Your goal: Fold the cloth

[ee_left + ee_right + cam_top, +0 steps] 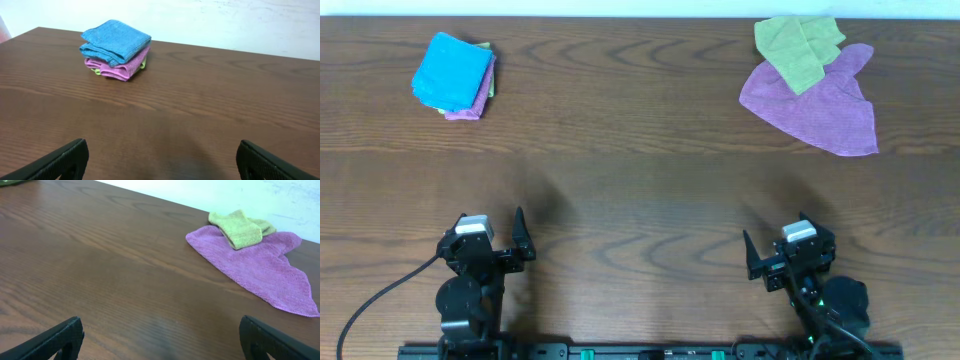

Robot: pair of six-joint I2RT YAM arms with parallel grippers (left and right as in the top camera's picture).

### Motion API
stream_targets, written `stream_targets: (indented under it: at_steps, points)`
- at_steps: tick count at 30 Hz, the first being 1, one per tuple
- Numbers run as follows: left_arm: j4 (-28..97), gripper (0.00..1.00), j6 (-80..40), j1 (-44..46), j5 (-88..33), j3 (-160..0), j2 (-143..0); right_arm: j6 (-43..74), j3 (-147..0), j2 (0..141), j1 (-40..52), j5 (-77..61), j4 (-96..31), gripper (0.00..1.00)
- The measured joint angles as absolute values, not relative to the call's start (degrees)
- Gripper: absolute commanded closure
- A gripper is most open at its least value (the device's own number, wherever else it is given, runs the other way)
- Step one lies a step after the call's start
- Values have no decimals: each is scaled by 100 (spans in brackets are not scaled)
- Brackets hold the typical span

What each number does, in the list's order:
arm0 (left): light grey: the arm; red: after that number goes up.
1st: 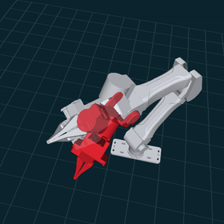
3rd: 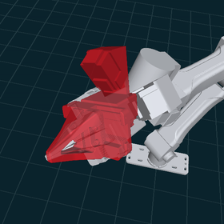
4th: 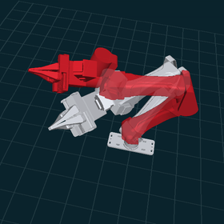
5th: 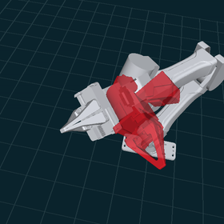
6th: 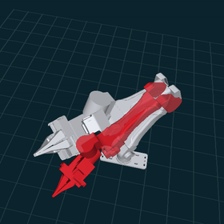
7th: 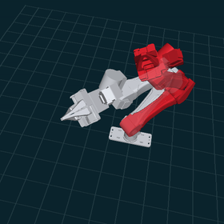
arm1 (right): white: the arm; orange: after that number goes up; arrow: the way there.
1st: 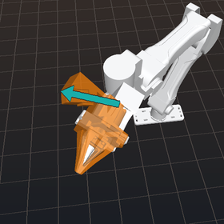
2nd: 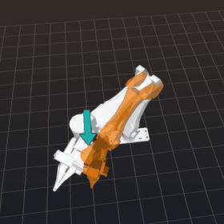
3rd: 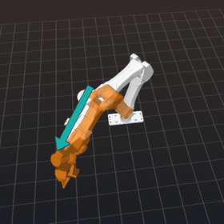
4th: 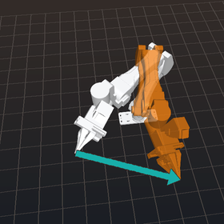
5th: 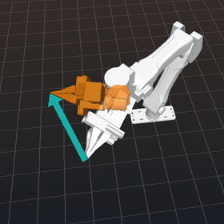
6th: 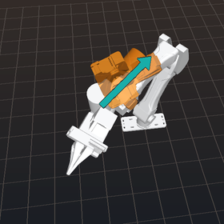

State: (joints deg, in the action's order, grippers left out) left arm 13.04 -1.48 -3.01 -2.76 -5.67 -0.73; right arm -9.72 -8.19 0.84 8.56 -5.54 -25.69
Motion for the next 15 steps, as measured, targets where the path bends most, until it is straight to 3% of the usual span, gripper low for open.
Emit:
stream_targets:
  at_steps: [15]
  points:
    - [1304,5,-148,-301,-276,-567,-73,-972,-819,84,856,-554,-2569,1]
